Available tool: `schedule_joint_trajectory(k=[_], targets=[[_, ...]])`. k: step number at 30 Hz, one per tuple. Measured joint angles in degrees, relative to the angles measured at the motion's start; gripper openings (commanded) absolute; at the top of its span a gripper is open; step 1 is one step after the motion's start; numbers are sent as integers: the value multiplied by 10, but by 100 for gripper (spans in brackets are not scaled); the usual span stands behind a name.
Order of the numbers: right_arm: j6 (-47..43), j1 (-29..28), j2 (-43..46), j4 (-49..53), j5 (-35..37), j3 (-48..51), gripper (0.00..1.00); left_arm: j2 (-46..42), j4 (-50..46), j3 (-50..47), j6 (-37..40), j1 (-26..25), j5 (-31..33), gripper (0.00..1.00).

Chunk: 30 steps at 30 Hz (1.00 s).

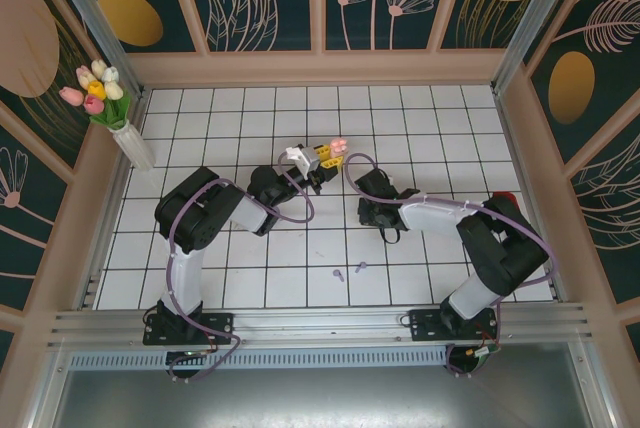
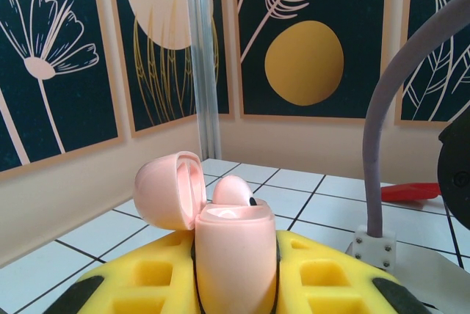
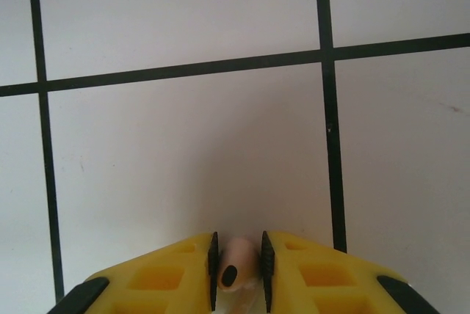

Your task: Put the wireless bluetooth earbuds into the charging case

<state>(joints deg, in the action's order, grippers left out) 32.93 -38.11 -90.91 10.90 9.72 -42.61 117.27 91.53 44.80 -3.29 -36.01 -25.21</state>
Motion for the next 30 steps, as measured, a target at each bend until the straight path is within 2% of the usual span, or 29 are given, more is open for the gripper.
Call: schedule_joint_trajectory(k=[5, 12, 22, 30], targets=[[0, -4, 0, 1, 12, -1, 17, 0, 0, 0, 0, 0, 0, 0], [1, -6, 14, 12, 23, -1, 15, 0, 0, 0, 0, 0, 0, 0], [-3, -6, 185, 35, 60, -14, 15, 0, 0, 4, 0, 0, -11, 0], [-80, -6, 280, -15, 78, -59, 16, 0, 0, 31, 2, 0, -34, 0]])
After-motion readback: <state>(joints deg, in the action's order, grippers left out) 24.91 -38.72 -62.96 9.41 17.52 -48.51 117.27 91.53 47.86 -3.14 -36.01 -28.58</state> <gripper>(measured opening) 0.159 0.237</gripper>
